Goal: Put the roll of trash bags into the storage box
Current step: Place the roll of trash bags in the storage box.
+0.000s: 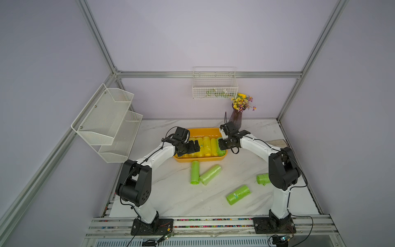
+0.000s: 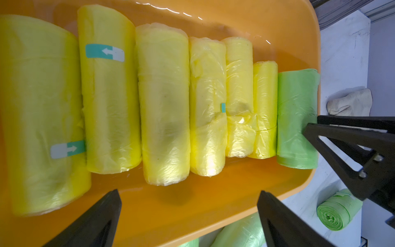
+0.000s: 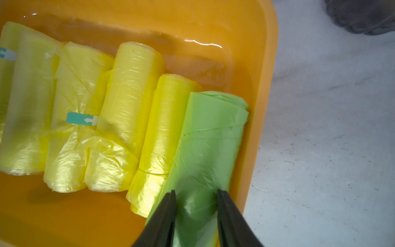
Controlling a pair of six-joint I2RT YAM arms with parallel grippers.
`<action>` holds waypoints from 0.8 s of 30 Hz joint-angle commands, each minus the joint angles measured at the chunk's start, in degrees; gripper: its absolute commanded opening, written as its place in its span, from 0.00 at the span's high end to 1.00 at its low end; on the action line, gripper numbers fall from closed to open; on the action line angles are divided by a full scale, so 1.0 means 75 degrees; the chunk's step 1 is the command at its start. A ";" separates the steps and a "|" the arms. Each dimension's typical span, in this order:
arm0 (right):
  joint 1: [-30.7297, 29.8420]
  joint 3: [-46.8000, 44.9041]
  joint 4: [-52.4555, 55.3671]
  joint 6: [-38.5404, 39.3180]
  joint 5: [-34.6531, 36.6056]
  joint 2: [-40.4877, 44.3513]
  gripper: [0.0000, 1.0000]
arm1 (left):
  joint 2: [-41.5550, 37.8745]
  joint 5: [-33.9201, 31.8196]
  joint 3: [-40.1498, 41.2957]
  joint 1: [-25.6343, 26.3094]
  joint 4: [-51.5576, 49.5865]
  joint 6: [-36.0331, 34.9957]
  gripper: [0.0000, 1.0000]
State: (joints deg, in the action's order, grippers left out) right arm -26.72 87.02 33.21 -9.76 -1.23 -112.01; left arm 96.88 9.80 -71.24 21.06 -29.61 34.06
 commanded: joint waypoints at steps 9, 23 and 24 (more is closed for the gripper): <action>0.0076 -0.0774 -0.0177 -0.0173 -0.0012 -0.0207 0.66 | -0.0132 0.0006 -0.0063 0.0004 0.0208 0.0086 0.00; 0.0159 -0.0597 -0.0163 -0.0234 0.0047 0.0199 0.66 | -0.0167 -0.0018 -0.0031 0.0004 0.0209 0.0098 0.00; 0.0158 -0.0543 -0.0145 -0.0234 0.0047 0.0256 0.66 | -0.0158 -0.0024 -0.0028 0.0005 0.0210 0.0096 0.00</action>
State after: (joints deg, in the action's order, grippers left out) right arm -26.04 83.05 27.79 -10.85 -0.99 -111.50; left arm 96.88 9.78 -71.24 21.06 -29.61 34.06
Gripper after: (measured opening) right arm 0.345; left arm 0.997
